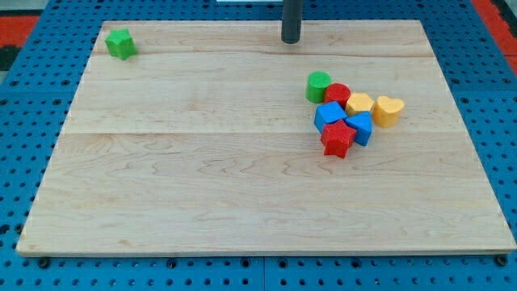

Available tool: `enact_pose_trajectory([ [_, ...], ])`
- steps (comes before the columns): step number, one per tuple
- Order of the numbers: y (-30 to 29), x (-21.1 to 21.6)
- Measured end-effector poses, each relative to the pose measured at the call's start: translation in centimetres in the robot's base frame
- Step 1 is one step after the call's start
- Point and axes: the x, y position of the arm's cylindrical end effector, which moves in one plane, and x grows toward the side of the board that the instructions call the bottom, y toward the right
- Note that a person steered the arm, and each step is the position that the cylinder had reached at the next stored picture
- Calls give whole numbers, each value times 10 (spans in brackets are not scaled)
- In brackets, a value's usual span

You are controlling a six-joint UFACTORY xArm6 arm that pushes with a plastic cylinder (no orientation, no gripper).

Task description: Push the red circle into the green star

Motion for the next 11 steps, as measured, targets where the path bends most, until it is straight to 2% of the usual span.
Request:
enact_pose_trajectory([
  [3, 21, 0],
  [4, 40, 18],
  [5, 102, 37],
  [6, 100, 85],
  [7, 51, 144],
  [8, 35, 157],
  [9, 70, 157],
  [10, 77, 180],
  [11, 60, 195],
])
